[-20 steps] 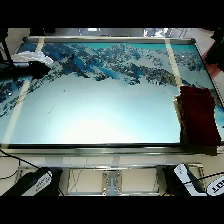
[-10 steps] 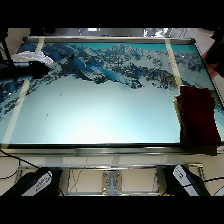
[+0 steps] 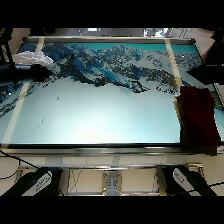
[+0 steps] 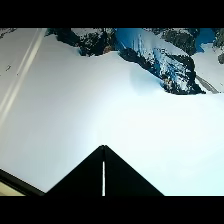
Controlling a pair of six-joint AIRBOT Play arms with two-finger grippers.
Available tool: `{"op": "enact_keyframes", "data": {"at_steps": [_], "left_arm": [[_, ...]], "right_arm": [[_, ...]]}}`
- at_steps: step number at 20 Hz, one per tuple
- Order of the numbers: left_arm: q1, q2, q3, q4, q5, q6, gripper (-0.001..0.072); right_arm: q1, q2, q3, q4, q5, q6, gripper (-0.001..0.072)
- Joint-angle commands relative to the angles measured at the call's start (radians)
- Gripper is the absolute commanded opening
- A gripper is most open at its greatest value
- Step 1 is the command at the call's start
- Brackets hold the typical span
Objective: Fold the shirts.
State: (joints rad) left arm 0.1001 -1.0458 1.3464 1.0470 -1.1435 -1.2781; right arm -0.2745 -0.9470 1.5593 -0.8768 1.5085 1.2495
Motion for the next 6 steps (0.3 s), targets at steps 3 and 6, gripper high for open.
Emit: {"op": "enact_keyframes", "data": {"at_steps": [3,6], "left_arm": [[0.001,0.001,0.0,0.0,-0.01,0.0,0.0018],[0.001,0.001,0.0,0.0,-0.01,0.0,0.0018]], "right_arm": [[0.018,0.0,0.002,-0.013,-0.01,-0.003,0.0014],[0.018,0.0,0.002,-0.013,-0.01,-0.003,0.0015]]}}
